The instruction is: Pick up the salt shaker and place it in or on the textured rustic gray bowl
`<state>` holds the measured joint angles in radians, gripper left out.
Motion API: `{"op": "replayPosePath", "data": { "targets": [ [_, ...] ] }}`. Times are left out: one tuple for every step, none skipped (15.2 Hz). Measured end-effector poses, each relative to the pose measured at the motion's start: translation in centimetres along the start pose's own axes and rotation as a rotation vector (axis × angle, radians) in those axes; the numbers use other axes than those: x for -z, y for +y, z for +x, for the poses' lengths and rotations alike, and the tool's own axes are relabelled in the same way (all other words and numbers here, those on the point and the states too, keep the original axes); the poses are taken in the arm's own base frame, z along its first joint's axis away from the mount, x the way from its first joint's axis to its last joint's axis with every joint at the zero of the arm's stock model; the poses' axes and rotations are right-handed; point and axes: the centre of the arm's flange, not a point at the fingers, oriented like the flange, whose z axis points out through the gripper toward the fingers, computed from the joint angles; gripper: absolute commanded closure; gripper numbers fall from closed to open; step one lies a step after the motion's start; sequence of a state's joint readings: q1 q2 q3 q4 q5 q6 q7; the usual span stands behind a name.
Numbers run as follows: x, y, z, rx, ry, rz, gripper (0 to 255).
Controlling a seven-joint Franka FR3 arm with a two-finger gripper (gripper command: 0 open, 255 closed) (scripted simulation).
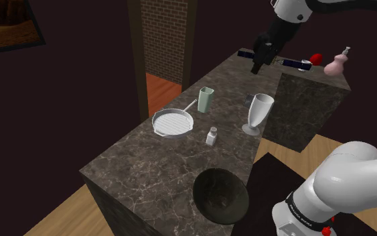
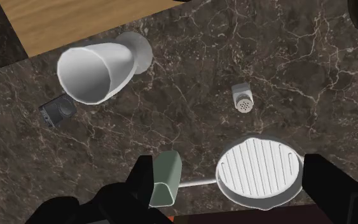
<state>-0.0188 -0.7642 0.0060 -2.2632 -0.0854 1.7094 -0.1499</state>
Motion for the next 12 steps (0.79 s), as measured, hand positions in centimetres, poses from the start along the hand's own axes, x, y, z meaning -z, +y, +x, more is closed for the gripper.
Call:
{"op": "replayPosePath", "data": {
  "targets": [
    [0.0,0.0,0.0,0.000,0.000,0.000,0],
    [-0.6,-0.1,0.1,0.004,-0.002,0.001,0],
    [-1.5,-0.3,0.2,0.011,-0.004,0.002,0],
    [-2.8,-0.6,0.4,0.020,-0.008,0.004,0],
    [-4.2,-0.8,0.7,0.029,-0.011,0.005,0],
    [-5.2,-1.0,0.9,0.038,-0.014,0.007,0],
    [-6.4,-1.4,1.0,0.047,-0.017,0.009,0],
    [-7.9,-1.9,0.9,0.057,-0.020,0.011,0],
    [-9.1,-2.1,1.3,0.066,-0.023,0.012,0],
    [-10.3,-2.6,1.2,0.076,-0.026,0.014,0],
    [-11.5,-3.0,1.3,0.085,-0.029,0.016,0],
    [-13.0,-3.2,1.6,0.095,-0.033,0.018,0]
  ]
}}
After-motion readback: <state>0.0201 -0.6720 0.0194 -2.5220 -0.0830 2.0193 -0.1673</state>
